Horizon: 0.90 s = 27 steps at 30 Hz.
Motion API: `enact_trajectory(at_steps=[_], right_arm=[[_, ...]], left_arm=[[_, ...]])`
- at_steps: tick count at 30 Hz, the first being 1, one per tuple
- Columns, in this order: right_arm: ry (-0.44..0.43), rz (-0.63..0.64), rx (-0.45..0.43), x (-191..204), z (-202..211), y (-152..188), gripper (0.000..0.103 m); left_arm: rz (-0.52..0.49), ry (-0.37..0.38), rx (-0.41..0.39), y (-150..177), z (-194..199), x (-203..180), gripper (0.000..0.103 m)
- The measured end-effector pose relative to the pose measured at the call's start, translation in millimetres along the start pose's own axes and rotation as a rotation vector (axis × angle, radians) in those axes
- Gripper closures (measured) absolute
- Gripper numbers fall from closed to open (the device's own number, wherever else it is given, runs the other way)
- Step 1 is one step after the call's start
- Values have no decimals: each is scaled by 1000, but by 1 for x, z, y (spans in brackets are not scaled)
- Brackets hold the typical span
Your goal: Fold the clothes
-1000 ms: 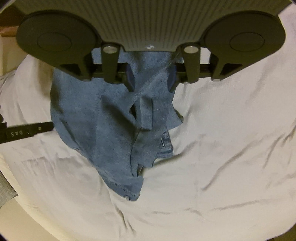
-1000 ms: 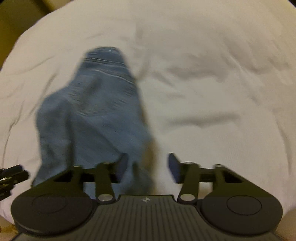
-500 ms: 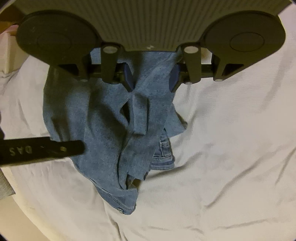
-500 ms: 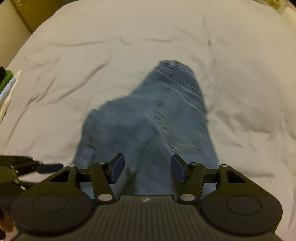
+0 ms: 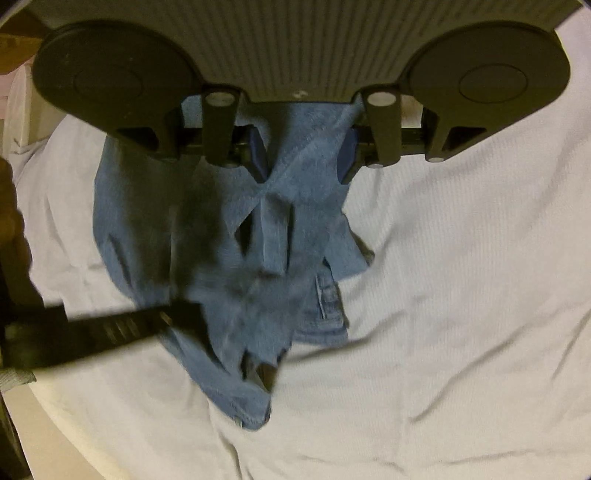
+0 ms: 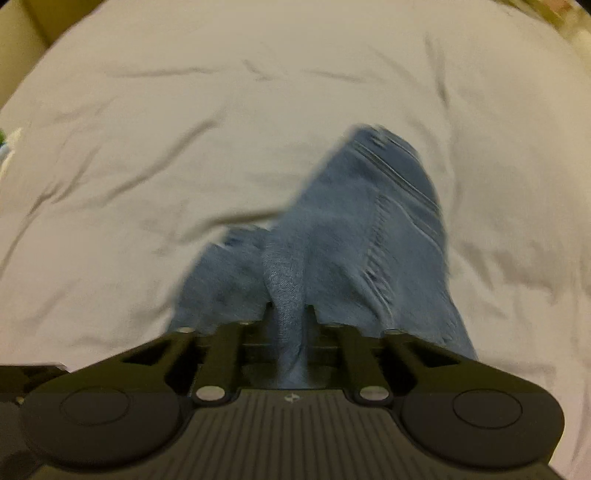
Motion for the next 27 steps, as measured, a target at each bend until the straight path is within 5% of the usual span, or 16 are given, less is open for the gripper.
enact_trajectory(at_steps=[4,8,9,11,15,17,22,27], right_arm=[[19,-95,25,-34,1,9,96],[-63,-125,11,-36,-6,4,81],[-63,-94,4,-33,-9,4,81],[-65,-57,-6,-31,-12,6,100],[-57,-143,-29,-56,8,19,103],[-34,-191,-40,-76,20,29,103],[20,-400,-16,-151,43,84,103],[104,-617,133,-219,28,176,102]], left_arm=[[-14,13,-26,-20,-6,-7,65],[33,52,17,-30,-36,-12,65],[60,66,26,-31,-41,-10,64],[111,105,22,-33,-42,-9,65],[148,144,4,-33,-34,-15,99],[143,144,-7,-31,-27,-21,99],[91,146,-20,-24,-10,-43,99],[-16,88,18,-8,-3,-72,94]])
Point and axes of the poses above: each gripper's, at about its wrist camera, not at the fingertips, and z roughly against the way its jaws point, x to its left, y to its underside, the point moved 9 cm from there along -z, roughly the way its jaws point, and after that the axes turned 4 degrees about -z, right-handed, at the moved point
